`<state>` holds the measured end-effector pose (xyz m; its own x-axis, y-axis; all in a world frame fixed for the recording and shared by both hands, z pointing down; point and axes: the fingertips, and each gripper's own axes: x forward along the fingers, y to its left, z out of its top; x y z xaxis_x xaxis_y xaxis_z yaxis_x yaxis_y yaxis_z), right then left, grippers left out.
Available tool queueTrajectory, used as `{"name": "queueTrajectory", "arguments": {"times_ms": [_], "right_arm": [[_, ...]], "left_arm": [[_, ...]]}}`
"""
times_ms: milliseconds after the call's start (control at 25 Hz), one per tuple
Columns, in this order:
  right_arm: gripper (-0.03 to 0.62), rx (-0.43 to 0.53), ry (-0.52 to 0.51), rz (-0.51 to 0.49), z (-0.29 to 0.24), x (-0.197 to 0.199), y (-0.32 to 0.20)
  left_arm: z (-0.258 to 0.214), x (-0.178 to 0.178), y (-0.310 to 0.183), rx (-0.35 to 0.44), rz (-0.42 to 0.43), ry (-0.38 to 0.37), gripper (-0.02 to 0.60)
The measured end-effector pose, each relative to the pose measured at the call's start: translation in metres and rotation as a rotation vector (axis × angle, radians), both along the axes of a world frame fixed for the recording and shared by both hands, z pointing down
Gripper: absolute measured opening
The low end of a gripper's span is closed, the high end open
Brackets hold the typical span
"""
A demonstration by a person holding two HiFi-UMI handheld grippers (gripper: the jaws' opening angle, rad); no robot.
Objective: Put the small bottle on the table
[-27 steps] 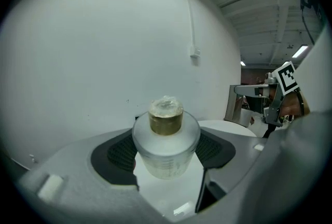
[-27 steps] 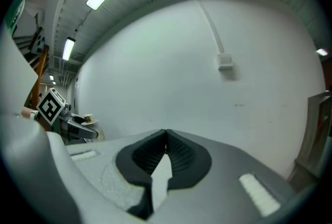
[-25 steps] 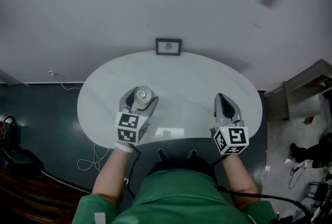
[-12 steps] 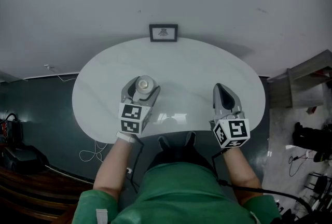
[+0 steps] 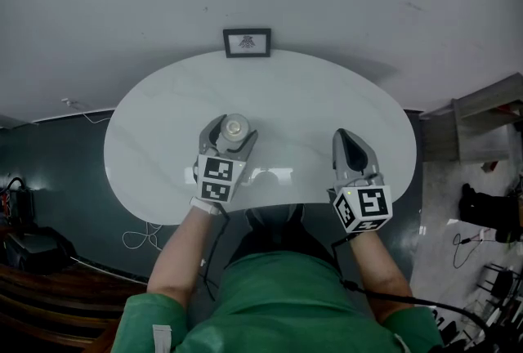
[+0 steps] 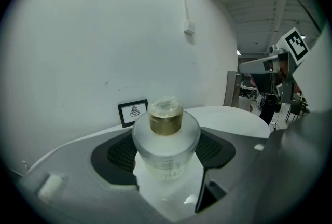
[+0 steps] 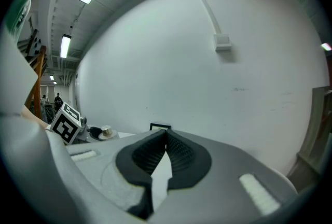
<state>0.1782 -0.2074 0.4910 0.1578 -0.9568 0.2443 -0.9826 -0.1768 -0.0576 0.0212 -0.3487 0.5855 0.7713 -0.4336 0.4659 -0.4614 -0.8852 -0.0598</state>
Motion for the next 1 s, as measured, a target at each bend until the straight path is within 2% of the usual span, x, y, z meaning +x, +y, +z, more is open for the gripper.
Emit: {"name": "queueTrajectory", "arguments": {"times_ms": [440, 1000], "right_arm": [[0.002, -0.040, -0.004, 0.007, 0.018, 0.011, 0.008], [0.002, -0.088, 0.011, 0.055, 0.028, 0.031, 0.023]], "left_arm": [[0.051, 0.030, -0.001, 0.007, 0.071, -0.013, 0.344], [0.119, 0.048, -0.006, -0.050, 0.095, -0.119, 0.344]]}}
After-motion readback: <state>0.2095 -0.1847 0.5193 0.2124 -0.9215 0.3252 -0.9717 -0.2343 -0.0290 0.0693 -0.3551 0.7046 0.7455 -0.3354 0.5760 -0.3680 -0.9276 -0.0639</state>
